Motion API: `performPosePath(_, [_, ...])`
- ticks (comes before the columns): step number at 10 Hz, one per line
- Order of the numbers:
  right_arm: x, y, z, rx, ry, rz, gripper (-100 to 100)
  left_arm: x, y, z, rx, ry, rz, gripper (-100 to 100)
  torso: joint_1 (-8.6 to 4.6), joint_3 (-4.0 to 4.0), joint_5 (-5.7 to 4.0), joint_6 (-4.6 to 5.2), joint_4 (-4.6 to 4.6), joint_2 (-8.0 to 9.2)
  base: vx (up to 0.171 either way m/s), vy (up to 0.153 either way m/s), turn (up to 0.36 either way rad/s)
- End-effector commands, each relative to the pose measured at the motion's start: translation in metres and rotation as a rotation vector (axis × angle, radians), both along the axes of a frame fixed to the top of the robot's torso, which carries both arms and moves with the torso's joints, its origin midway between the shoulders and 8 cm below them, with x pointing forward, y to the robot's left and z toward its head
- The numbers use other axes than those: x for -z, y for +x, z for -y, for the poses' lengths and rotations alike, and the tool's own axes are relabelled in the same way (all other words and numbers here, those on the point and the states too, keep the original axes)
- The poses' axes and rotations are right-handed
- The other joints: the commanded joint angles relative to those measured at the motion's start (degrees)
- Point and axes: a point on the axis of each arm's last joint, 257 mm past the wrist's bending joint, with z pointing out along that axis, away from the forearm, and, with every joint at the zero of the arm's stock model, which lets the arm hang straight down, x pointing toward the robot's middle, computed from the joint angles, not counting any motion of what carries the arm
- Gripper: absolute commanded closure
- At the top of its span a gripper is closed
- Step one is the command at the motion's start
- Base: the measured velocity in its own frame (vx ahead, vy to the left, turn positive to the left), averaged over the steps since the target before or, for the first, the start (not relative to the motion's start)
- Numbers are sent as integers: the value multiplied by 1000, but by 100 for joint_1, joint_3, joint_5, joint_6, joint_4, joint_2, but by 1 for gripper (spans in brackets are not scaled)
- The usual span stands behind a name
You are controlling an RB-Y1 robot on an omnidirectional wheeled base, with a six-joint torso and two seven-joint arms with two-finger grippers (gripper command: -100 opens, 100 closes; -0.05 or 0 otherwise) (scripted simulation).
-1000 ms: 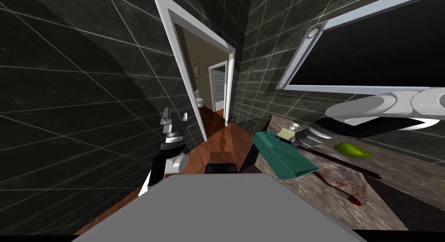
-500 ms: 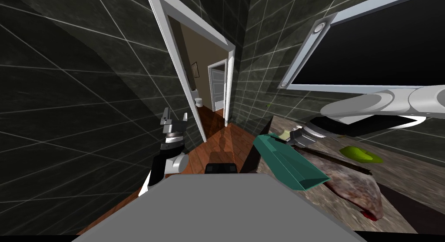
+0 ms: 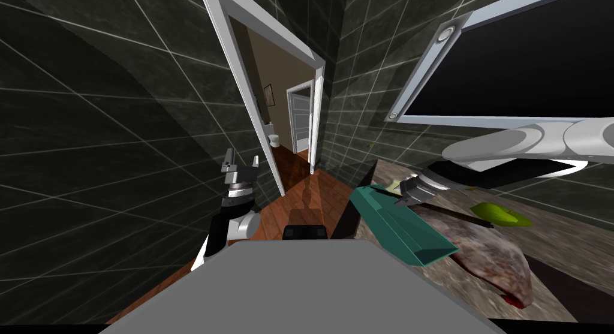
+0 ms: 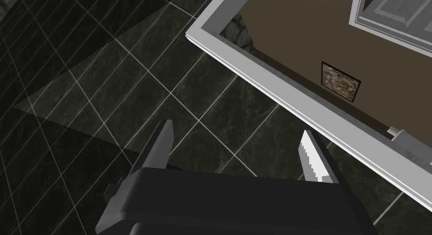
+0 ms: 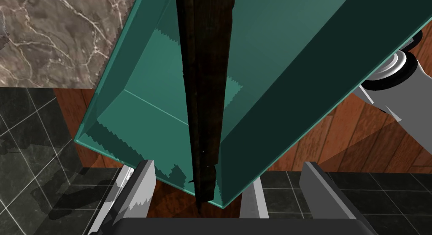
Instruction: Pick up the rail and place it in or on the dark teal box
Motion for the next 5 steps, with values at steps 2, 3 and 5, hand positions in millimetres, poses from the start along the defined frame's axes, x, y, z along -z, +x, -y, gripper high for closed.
performPosePath(2, [-17, 6, -11, -8, 1, 1, -100, 0, 0, 0, 0, 0, 0, 0, 0, 0, 0, 0, 0, 0, -6, -15, -32])
performPosePath(3, [-22, 8, -14, -10, 1, 2, -100, 0, 0, 0, 0, 0, 0, 0, -6, 3, 0, 1, 2, 4, -9, -51, -44])
performPosePath(5, [-34, 10, -21, -15, 1, 2, -100, 0, 0, 0, 0, 0, 0, 0, -1, 2, 1, -1, 1, 3, -3, -1, 11])
